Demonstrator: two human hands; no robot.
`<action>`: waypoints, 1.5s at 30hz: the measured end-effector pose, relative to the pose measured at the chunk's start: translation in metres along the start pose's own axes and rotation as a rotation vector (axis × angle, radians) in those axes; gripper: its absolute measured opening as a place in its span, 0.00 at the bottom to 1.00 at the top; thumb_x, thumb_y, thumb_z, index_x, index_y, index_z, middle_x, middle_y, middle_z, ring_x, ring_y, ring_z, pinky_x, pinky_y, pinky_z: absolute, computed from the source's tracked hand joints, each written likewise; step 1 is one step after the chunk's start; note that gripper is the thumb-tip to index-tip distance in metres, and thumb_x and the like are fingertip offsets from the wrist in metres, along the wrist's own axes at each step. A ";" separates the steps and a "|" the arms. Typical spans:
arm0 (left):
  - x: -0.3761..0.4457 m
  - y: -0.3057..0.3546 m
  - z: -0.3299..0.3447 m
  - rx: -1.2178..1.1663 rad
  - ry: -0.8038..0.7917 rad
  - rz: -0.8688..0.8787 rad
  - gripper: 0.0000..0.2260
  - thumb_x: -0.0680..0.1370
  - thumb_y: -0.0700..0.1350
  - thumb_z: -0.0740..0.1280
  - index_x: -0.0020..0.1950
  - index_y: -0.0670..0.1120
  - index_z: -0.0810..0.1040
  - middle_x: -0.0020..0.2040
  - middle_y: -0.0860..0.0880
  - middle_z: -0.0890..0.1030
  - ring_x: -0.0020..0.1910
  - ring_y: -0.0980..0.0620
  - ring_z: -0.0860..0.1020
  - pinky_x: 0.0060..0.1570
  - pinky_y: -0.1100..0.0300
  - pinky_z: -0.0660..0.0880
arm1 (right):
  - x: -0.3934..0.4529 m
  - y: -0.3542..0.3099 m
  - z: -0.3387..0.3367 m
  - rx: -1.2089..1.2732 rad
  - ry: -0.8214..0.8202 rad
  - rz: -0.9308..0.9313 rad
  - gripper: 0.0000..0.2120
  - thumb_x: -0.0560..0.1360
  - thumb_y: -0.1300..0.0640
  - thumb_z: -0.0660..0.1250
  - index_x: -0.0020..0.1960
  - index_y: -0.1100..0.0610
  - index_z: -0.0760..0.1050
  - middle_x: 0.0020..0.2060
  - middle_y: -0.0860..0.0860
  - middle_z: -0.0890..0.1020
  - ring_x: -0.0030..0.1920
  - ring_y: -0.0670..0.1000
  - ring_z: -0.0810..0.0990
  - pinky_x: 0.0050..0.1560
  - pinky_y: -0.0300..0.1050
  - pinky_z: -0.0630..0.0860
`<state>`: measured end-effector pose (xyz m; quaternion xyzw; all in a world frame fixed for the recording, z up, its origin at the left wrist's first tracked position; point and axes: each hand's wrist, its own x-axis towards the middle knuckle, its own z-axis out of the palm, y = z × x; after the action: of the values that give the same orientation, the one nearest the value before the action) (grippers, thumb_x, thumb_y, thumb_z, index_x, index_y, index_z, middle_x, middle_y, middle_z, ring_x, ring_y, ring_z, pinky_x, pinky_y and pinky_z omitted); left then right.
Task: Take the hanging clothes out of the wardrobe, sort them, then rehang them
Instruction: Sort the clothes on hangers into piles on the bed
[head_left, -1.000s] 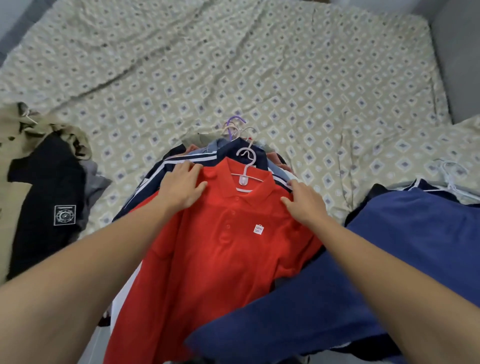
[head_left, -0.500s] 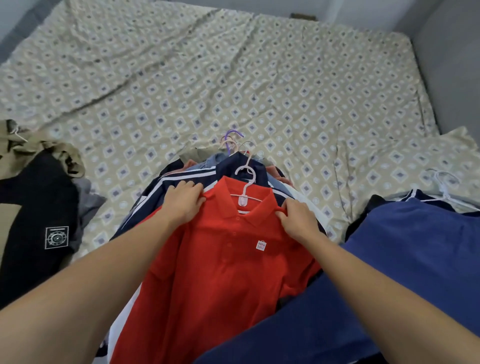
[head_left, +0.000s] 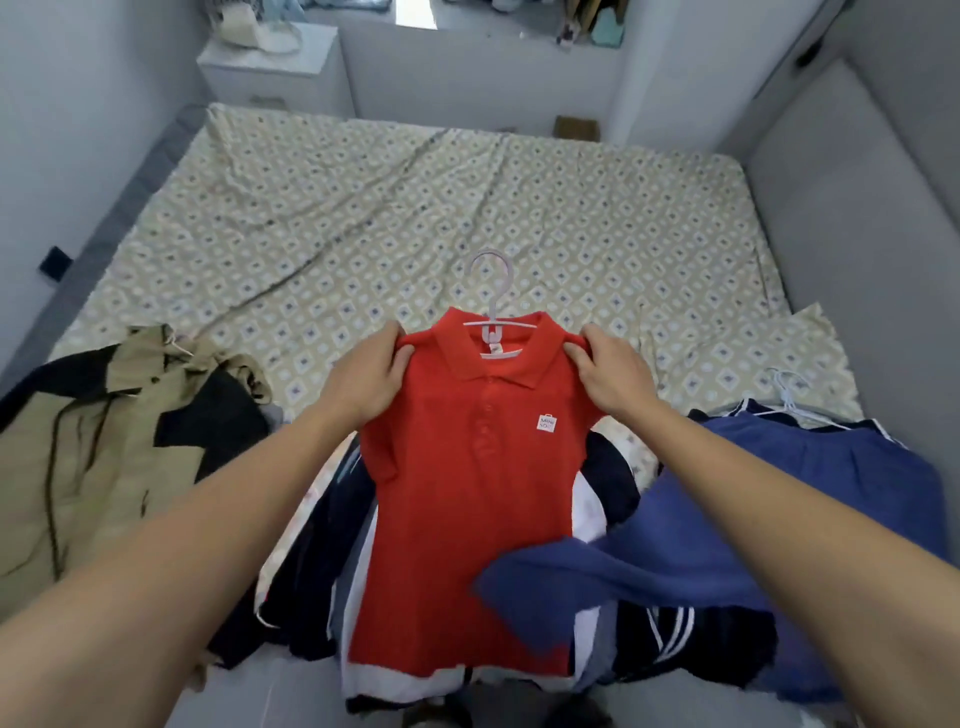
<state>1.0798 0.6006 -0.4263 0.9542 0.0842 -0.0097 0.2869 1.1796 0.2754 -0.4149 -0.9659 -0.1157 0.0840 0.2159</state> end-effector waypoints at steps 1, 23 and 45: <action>-0.005 0.006 -0.025 0.009 0.023 0.018 0.10 0.86 0.53 0.58 0.53 0.47 0.70 0.45 0.48 0.78 0.44 0.44 0.76 0.42 0.49 0.69 | -0.001 -0.019 -0.019 0.003 0.017 -0.018 0.15 0.85 0.44 0.59 0.47 0.54 0.67 0.40 0.49 0.76 0.47 0.59 0.78 0.42 0.51 0.64; -0.150 -0.068 -0.349 0.220 0.499 -0.079 0.23 0.84 0.66 0.56 0.41 0.49 0.67 0.38 0.48 0.76 0.46 0.38 0.79 0.41 0.48 0.70 | -0.047 -0.341 -0.099 0.105 0.132 -0.490 0.17 0.83 0.40 0.61 0.44 0.51 0.68 0.44 0.55 0.82 0.49 0.62 0.80 0.43 0.55 0.71; -0.352 -0.325 -0.438 0.329 0.542 -0.160 0.22 0.81 0.66 0.58 0.38 0.49 0.68 0.33 0.53 0.73 0.37 0.43 0.77 0.34 0.53 0.67 | -0.221 -0.563 0.109 0.260 0.031 -0.384 0.20 0.78 0.34 0.62 0.41 0.50 0.72 0.33 0.48 0.80 0.39 0.56 0.79 0.41 0.56 0.75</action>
<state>0.6655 1.0538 -0.2142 0.9460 0.2295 0.2086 0.0943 0.8386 0.7565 -0.2417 -0.8914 -0.2825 0.0405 0.3522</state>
